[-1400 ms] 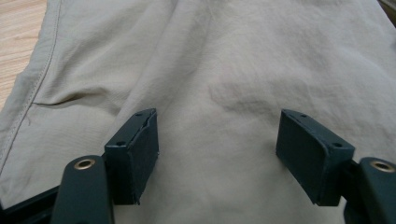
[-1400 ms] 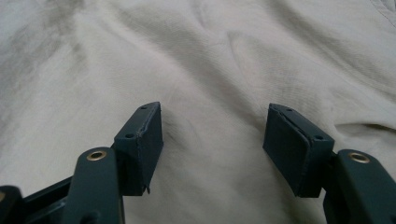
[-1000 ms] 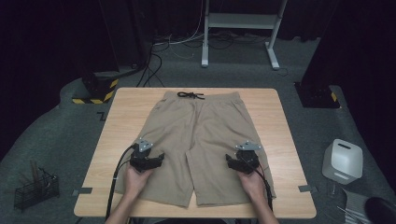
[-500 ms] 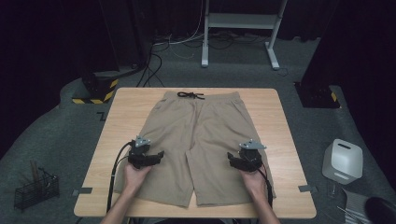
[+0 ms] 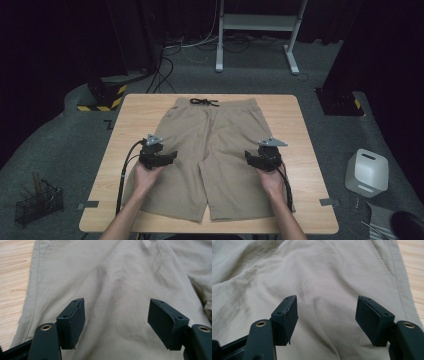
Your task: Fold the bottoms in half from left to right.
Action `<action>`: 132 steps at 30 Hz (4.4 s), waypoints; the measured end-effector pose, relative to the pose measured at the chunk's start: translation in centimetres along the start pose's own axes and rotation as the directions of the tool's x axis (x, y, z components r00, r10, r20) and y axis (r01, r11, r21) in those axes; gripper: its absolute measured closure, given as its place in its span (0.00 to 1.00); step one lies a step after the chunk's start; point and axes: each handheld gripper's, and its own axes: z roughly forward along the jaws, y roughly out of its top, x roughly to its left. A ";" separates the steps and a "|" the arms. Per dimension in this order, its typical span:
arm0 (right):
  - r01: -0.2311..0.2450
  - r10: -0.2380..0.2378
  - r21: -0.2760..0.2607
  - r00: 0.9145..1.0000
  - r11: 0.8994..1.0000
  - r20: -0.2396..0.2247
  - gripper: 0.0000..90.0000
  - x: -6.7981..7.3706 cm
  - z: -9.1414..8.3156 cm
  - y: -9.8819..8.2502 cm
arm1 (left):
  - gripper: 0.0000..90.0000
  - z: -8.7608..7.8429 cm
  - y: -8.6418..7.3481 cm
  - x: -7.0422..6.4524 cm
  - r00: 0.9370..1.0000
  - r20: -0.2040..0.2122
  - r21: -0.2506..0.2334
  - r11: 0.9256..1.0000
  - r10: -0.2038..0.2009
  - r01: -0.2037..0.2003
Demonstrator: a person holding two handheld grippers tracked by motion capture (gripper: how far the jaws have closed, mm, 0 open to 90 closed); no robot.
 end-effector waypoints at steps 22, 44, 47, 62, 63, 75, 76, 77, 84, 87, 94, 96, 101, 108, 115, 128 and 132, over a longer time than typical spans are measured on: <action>0.012 -0.016 0.080 0.999 0.997 0.049 0.42 0.3 5.3 0.5 | 0.34 4.3 0.4 0.3 0.995 -0.097 0.062 0.998 -0.005 0.011; 0.021 -0.025 0.060 0.998 0.998 0.058 0.42 0.8 4.7 -0.4 | 0.38 3.5 -1.2 -0.9 0.991 -0.126 0.011 0.999 0.033 -0.032; 0.023 -0.027 0.059 0.998 0.998 0.057 0.42 1.2 4.1 -0.9 | 0.38 3.0 -1.7 -1.2 0.991 -0.128 0.009 1.000 0.031 -0.030; 0.031 -0.034 0.059 0.998 0.998 0.049 0.43 3.4 0.6 -3.9 | 0.38 -0.3 -4.9 -3.5 0.992 -0.121 0.012 0.999 0.038 -0.036; 0.032 -0.035 0.060 0.998 0.998 0.047 0.42 3.5 0.4 -4.2 | 0.38 -0.5 -5.1 -3.7 0.992 -0.121 0.012 0.999 0.035 -0.034; 0.043 -0.045 0.060 0.998 0.997 0.034 0.42 5.0 -2.7 -6.7 | 0.38 -2.7 -7.2 -5.4 0.993 -0.112 0.009 0.999 0.036 -0.035; 0.042 -0.044 0.061 0.999 0.997 0.033 0.42 5.2 -2.9 -6.9 | 0.38 -2.9 -7.3 -5.5 0.993 -0.113 0.014 0.999 0.042 -0.041; 0.039 -0.041 0.060 0.999 0.997 0.032 0.42 5.3 -3.1 -7.1 | 0.38 -3.0 -7.5 -5.7 0.993 -0.114 0.009 0.999 0.038 -0.037; 0.049 -0.050 0.060 0.998 0.997 0.026 0.42 5.7 -3.8 -7.7 | 0.37 -4.1 -8.5 -6.7 0.993 -0.115 0.009 0.999 0.033 -0.032; 0.060 -0.061 0.059 0.998 0.996 0.015 0.42 6.1 -4.5 -8.3 | 0.35 -4.5 -9.0 -7.2 0.993 -0.115 0.010 0.999 0.032 -0.031; 0.062 -0.062 0.071 0.998 0.996 -0.003 0.47 5.9 -4.9 -8.3 | 0.36 -4.7 -8.5 -7.3 0.995 -0.079 0.026 0.998 0.055 -0.053; 0.037 -0.037 0.050 0.999 0.998 -0.010 0.46 5.1 -4.9 -7.2 | 0.36 -4.8 -7.6 -7.0 0.996 -0.070 0.014 0.998 0.058 -0.057; 0.026 -0.026 0.012 1.000 1.000 -0.003 0.45 4.1 -3.9 -4.3 | 0.36 -3.9 -4.1 -5.8 0.999 -0.006 -0.010 0.999 0.043 -0.043; -0.019 0.018 0.033 0.999 0.999 0.043 0.45 2.8 -0.1 -1.5 | 0.36 0.4 -1.0 -3.8 0.995 -0.088 0.019 0.999 0.037 -0.036; -0.020 0.013 0.092 0.997 0.996 0.078 0.45 2.3 2.6 -1.6 | 0.37 2.8 -1.1 -2.8 0.990 -0.129 0.094 0.995 0.049 -0.037; 0.018 -0.021 0.053 0.997 0.998 0.069 0.44 3.0 0.9 -3.7 | 0.36 0.8 -4.0 -4.0 0.991 -0.129 0.011 0.999 0.034 -0.033; 0.026 -0.030 0.053 0.998 0.998 0.064 0.44 4.0 -0.5 -4.9 | 0.36 -0.6 -5.3 -4.9 0.990 -0.137 0.010 1.000 0.027 -0.026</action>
